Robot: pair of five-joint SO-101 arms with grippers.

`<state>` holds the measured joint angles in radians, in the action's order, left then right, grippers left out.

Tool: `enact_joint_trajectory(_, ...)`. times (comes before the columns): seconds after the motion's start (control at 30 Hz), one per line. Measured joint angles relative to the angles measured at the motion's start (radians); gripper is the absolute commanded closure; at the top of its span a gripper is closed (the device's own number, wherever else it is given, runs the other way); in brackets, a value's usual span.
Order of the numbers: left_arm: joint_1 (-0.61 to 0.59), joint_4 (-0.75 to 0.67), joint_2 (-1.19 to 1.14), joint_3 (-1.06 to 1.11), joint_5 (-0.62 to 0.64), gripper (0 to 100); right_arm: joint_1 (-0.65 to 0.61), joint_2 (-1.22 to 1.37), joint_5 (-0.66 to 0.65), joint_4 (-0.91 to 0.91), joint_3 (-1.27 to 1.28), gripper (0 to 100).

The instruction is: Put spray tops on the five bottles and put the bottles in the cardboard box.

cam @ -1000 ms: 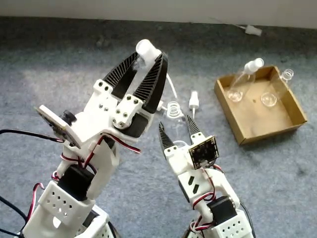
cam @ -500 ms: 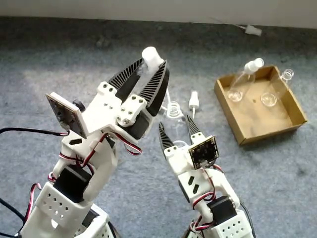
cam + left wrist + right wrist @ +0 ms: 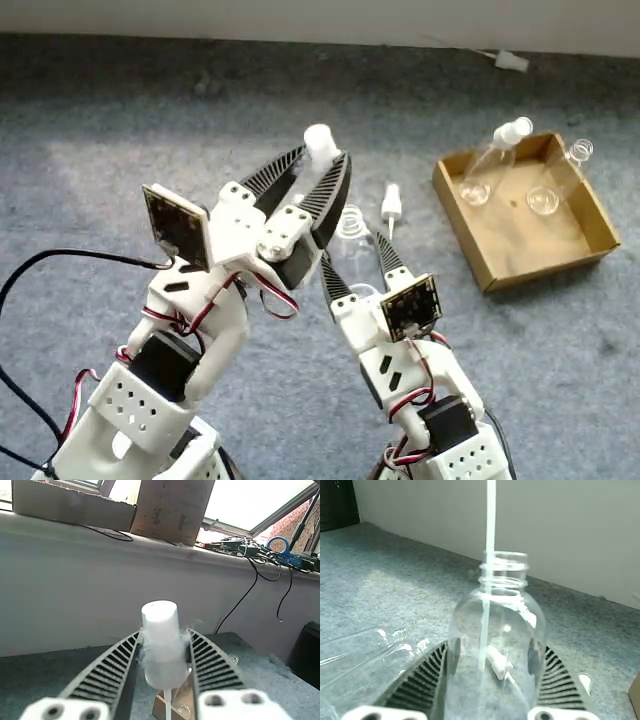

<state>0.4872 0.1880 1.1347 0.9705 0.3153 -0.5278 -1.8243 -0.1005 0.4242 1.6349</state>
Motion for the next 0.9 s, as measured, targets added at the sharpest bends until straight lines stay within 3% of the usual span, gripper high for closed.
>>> enact_joint_trajectory(0.9,0.058,0.123,-0.12,0.037,0.017,100,0.005,0.0,-0.077,0.0,0.023,85.4)
